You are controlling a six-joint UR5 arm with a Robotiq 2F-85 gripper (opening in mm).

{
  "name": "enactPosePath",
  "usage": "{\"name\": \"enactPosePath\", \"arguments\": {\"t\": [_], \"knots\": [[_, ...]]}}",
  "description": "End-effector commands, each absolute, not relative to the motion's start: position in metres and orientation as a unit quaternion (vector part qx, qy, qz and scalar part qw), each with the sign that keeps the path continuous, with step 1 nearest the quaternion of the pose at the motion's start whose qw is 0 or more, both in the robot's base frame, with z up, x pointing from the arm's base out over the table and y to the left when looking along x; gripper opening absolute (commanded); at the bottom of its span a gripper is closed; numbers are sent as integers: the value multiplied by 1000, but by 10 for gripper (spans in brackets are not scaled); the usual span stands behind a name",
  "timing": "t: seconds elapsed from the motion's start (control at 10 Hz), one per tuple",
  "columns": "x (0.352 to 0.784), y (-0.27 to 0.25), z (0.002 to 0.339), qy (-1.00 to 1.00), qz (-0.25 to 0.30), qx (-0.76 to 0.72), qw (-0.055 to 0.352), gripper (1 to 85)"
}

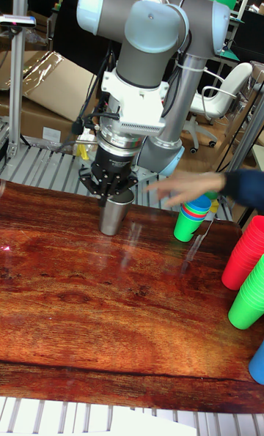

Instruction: Pick up the cup

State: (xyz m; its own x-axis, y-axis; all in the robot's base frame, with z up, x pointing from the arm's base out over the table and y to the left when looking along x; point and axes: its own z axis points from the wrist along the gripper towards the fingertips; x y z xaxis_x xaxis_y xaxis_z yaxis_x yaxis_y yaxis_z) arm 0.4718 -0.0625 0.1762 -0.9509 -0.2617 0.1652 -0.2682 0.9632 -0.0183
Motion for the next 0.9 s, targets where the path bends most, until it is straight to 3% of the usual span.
{"name": "enactPosePath", "arguments": {"t": [0.0, 0.8], "knots": [[466, -81, 180, -982, 48, 154, 96, 13], [503, -42, 175, -983, 2, 181, 21, 13]]}}
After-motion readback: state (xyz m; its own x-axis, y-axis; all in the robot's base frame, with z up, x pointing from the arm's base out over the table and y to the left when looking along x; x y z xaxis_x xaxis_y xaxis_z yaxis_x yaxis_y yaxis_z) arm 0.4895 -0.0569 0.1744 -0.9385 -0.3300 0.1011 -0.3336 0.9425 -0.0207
